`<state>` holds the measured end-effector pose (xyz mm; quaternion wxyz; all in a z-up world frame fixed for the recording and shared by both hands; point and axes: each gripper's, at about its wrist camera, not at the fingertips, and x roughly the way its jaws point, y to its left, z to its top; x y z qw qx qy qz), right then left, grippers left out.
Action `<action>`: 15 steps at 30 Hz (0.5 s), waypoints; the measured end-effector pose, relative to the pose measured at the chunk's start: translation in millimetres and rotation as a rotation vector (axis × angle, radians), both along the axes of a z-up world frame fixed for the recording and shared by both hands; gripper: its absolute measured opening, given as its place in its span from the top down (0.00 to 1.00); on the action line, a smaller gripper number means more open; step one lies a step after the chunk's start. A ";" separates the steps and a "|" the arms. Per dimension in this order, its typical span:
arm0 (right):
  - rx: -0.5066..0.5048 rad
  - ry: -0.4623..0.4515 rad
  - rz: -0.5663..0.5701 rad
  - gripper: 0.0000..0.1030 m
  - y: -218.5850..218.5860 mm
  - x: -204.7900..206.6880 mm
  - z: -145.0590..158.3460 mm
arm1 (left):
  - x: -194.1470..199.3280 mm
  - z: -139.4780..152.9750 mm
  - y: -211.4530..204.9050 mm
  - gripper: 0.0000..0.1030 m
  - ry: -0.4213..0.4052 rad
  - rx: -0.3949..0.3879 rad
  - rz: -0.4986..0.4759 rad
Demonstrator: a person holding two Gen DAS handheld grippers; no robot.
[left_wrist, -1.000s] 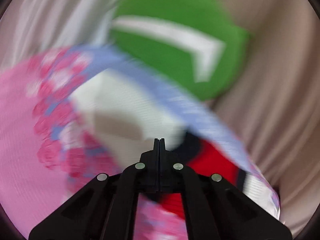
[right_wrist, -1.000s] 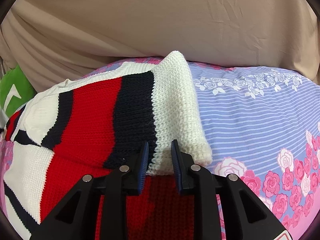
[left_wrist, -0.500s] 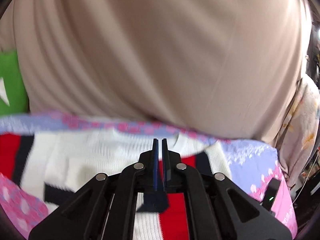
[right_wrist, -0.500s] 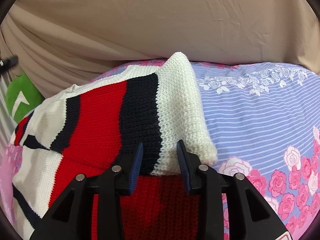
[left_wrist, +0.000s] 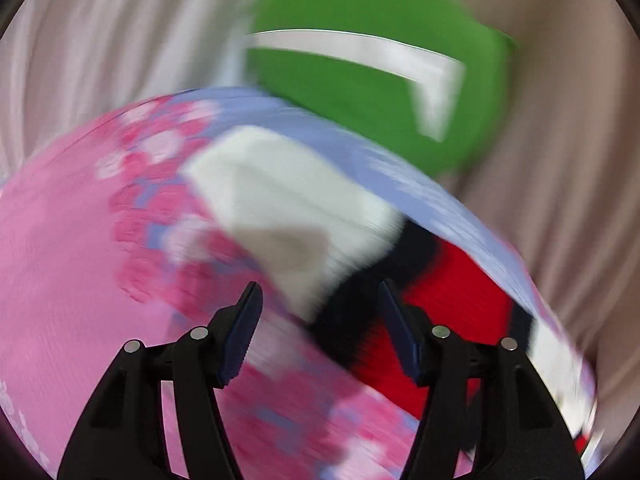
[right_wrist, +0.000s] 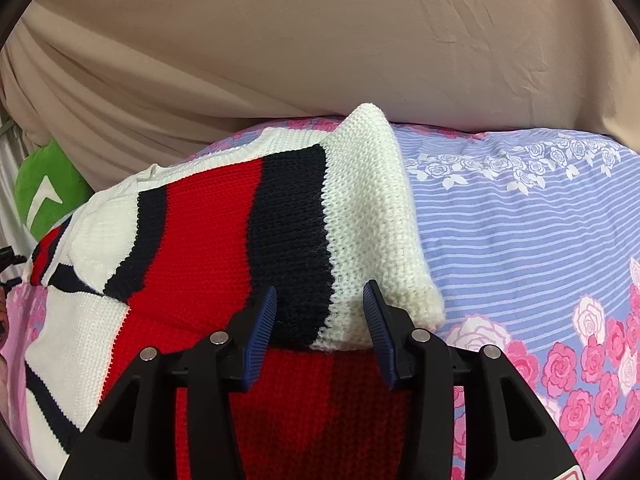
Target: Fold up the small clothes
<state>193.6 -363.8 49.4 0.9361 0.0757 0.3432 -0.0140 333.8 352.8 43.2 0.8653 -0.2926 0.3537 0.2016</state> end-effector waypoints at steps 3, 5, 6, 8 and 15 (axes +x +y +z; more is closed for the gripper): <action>-0.009 0.002 -0.001 0.58 1.6 1.9 -0.4 | 13.8 -15.0 25.3 0.54 0.014 -0.043 -0.017; -0.008 0.002 -0.001 0.58 1.7 2.8 -0.6 | 28.4 -19.5 29.5 0.64 0.012 -0.058 -0.013; -0.007 0.002 0.000 0.58 1.6 3.3 -0.7 | 32.7 -18.7 29.9 0.81 0.007 -0.040 -0.012; -0.008 0.002 0.000 0.58 1.8 3.2 -0.8 | 48.0 -17.4 25.8 0.93 0.003 -0.050 -0.043; -0.018 0.004 0.002 0.56 2.5 3.2 -0.8 | 11.1 107.4 -138.3 0.94 -0.261 0.271 -0.281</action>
